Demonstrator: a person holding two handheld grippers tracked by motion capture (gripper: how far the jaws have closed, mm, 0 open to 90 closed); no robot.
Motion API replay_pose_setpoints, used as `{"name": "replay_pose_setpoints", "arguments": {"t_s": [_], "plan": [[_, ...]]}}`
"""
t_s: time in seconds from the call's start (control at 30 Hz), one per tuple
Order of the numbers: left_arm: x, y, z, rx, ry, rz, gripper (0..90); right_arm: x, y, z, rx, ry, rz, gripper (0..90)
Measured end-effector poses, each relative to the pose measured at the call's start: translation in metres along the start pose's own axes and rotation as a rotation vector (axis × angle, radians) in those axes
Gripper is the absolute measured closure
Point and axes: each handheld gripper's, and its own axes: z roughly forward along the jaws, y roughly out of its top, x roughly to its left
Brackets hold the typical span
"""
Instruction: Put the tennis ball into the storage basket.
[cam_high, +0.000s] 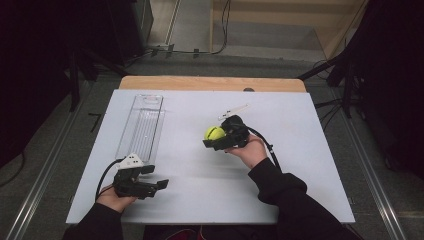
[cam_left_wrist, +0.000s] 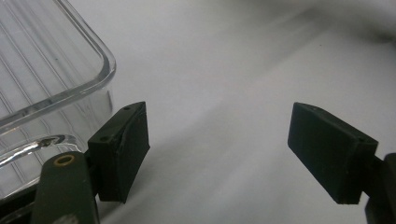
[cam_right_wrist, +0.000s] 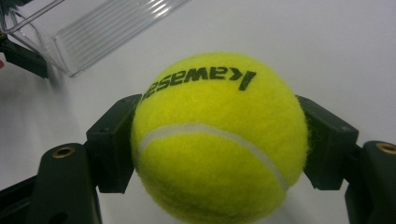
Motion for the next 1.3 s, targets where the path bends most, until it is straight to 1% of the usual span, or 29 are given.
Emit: {"name": "replay_pose_setpoints", "arguments": {"t_s": [0.1, 0.3, 0.43, 0.7, 0.83, 0.87, 0.93, 1.3], "plan": [[0.0, 0.0, 0.0, -0.001, 0.0, -0.002, 21.0, 0.002, 0.002, 0.003, 0.0, 0.005, -0.008, 23.0], [0.0, 0.0, 0.0, 0.0, -0.001, -0.003, 21.0, 0.002, 0.007, 0.008, 0.003, 0.011, 0.004, 23.0], [0.001, 0.0, 0.0, -0.002, -0.001, -0.007, 21.0, 0.004, 0.01, 0.01, -0.001, 0.019, 0.0, 23.0], [0.001, 0.0, 0.0, -0.004, -0.005, -0.007, 21.0, 0.008, 0.017, 0.018, 0.009, 0.038, 0.003, 23.0], [0.001, -0.001, 0.0, -0.005, -0.006, -0.009, 21.0, 0.01, 0.019, 0.02, 0.004, 0.046, 0.001, 23.0], [0.001, -0.001, 0.0, -0.006, -0.005, -0.009, 21.0, 0.011, 0.021, 0.022, 0.006, 0.046, -0.006, 23.0], [0.001, -0.001, 0.0, -0.005, -0.005, -0.007, 21.0, 0.011, 0.022, 0.023, 0.012, 0.048, -0.006, 23.0], [0.001, 0.0, 0.001, -0.001, -0.005, -0.013, 21.0, 0.015, 0.031, 0.028, 0.0, 0.063, -0.004, 23.0]]}}
